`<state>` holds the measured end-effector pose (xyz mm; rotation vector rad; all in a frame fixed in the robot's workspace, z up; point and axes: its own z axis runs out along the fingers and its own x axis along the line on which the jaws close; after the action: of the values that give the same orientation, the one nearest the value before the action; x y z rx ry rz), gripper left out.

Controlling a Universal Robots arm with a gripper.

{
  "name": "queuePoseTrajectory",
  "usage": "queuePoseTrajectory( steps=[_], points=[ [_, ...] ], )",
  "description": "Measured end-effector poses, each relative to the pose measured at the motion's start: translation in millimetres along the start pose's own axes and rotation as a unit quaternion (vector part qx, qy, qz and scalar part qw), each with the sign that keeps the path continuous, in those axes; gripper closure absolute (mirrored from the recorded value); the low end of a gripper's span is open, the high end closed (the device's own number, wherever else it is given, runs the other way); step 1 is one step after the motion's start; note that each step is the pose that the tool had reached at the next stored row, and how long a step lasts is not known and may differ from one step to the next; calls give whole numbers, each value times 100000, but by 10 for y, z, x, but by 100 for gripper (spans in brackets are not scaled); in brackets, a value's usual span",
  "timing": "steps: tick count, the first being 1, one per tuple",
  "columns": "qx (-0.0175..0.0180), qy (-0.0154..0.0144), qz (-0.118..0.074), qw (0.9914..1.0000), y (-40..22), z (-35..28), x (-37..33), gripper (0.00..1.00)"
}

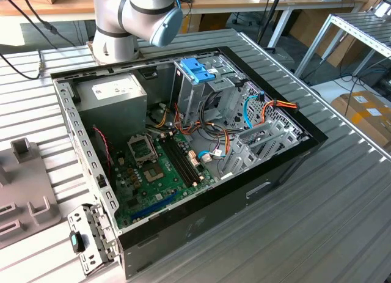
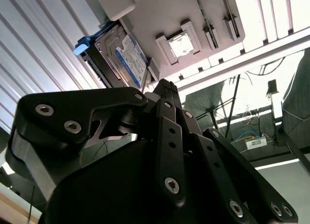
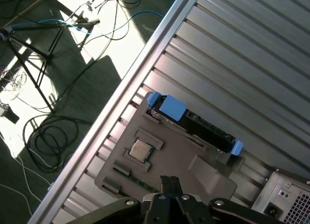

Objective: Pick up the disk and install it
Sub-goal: 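Pick up the disk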

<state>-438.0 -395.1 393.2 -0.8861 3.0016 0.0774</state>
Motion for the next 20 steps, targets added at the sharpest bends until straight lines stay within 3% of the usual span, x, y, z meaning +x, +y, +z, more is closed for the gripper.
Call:
queuePoseTrajectory(
  steps=[20],
  points=[
    [-62, 112, -2545, 99968, 0, 0, 0, 89]
  ],
)
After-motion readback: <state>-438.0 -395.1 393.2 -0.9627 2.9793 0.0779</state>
